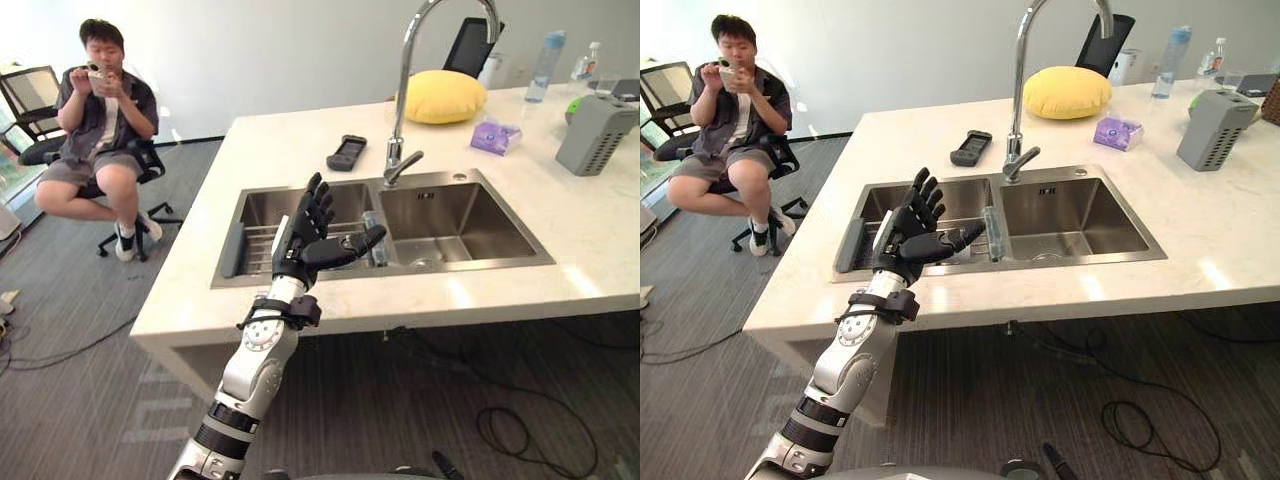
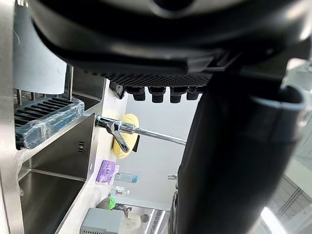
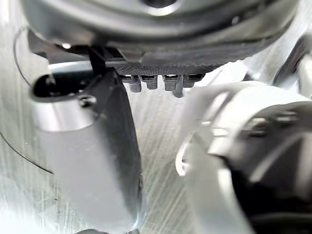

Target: Walk over to the sink, pick up the cup, carry it to the dishwasher, place the cup inside the dishwasher, then close the dishwasher door

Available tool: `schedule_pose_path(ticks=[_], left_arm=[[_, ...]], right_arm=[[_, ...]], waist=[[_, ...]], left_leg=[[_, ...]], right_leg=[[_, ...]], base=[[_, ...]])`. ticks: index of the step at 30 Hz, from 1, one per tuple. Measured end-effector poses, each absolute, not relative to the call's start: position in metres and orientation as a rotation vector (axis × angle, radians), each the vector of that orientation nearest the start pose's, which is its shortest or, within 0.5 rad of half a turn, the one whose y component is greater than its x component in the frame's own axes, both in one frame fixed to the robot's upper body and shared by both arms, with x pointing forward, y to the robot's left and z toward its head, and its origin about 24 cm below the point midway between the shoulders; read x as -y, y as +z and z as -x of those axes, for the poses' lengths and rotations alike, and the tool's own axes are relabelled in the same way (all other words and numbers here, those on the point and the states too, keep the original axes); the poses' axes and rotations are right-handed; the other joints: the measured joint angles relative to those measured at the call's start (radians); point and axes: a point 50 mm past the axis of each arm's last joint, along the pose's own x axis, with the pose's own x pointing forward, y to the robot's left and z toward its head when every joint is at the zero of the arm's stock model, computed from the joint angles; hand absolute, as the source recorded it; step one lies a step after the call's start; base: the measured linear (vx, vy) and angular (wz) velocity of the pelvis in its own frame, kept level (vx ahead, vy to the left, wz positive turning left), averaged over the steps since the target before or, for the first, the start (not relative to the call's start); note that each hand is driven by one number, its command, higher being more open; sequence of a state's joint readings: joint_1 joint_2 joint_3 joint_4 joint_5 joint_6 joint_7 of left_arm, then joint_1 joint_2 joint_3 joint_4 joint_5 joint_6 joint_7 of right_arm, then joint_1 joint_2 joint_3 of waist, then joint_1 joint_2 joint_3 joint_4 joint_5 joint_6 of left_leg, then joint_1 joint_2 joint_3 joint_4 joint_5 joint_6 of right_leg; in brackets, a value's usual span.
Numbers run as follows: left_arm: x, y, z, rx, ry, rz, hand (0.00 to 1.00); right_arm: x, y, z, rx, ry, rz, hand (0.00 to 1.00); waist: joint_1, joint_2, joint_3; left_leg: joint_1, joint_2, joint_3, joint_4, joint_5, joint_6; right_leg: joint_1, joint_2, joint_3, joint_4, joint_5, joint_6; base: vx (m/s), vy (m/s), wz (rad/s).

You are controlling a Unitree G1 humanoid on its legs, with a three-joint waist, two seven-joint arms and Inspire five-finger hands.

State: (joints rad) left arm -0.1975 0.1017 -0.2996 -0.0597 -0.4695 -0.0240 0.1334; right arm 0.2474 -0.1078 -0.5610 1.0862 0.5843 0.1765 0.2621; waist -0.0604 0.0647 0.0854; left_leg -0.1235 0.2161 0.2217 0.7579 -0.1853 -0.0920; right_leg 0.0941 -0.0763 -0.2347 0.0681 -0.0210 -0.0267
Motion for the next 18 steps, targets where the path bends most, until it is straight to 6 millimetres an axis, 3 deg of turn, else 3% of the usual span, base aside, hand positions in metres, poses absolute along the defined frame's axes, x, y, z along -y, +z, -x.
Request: schedule_pose_path(ticks=[3,4,5,7,10,14,17,18], left_arm=[[-0.086,0.108,-0.274,0.187,-0.265,0.368,1.00],[-0.085,0.114,-0.272,0.200,-0.276,0.379,1.00],[-0.087,0.117,-0.270,0.205,-0.281,0.392,1.00],[-0.090,0.121,-0.268,0.220,-0.277,0.391,1.00],[-0.101,0.111,-0.265,0.187,-0.236,0.375,1.00],[-0.106,0.104,-0.263,0.161,-0.206,0.367,1.00],[-0.104,0.101,-0.263,0.149,-0.199,0.355,1.00],[-0.103,0.098,-0.264,0.134,-0.195,0.360,1.00]], right_arm=[[0.238,-0.164,-0.009,-1.046,-0.709,-0.854,1.00],[0.238,-0.163,-0.012,-1.038,-0.695,-0.850,1.00],[0.234,-0.164,-0.013,-1.042,-0.687,-0.859,1.00],[0.220,-0.167,-0.015,-1.052,-0.666,-0.874,1.00],[0.216,-0.168,-0.014,-1.059,-0.669,-0.884,1.00],[0.217,-0.168,-0.012,-1.063,-0.685,-0.879,1.00],[0.219,-0.168,-0.013,-1.064,-0.700,-0.875,1.00],[0.219,-0.168,-0.011,-1.073,-0.707,-0.872,1.00]], waist=[[0.018,-0.009,0.005],[0.018,0.002,0.000],[0.018,0.001,-0.008],[0.018,-0.022,-0.010],[0.023,-0.054,-0.015],[0.022,-0.062,-0.021],[0.015,-0.060,-0.020],[0.010,-0.069,-0.014]], left_leg=[[0.005,-0.071,0.002,-0.244,0.023,0.007],[0.017,-0.083,-0.003,-0.359,0.134,0.030],[0.057,-0.093,0.005,-0.422,0.112,0.054],[0.120,-0.123,0.007,-0.547,0.103,0.065],[0.172,-0.168,0.020,-0.644,0.113,0.082],[0.198,-0.207,0.017,-0.692,0.115,0.092],[0.226,-0.216,0.000,-0.708,0.103,0.099],[0.251,-0.222,-0.021,-0.706,0.097,0.105]], right_leg=[[0.012,-0.021,0.034,0.002,-0.015,0.031],[0.010,-0.014,0.039,0.011,-0.028,0.053],[0.009,-0.017,0.043,0.025,-0.045,0.069],[0.001,-0.034,0.040,0.042,-0.068,0.085],[0.001,-0.069,0.043,0.053,-0.085,0.108],[0.006,-0.101,0.034,0.070,-0.102,0.133],[-0.072,-0.137,0.009,0.290,-0.140,0.142],[-0.133,-0.166,0.004,0.477,-0.141,0.138]], base=[[0.25,0.095,-0.33],[0.26,0.181,-0.16],[0.21,0.171,-0.05],[0.15,0.148,0.07],[0.10,0.125,0.00],[0.10,0.103,0.05],[0.10,0.088,0.19],[0.08,0.065,0.37]])
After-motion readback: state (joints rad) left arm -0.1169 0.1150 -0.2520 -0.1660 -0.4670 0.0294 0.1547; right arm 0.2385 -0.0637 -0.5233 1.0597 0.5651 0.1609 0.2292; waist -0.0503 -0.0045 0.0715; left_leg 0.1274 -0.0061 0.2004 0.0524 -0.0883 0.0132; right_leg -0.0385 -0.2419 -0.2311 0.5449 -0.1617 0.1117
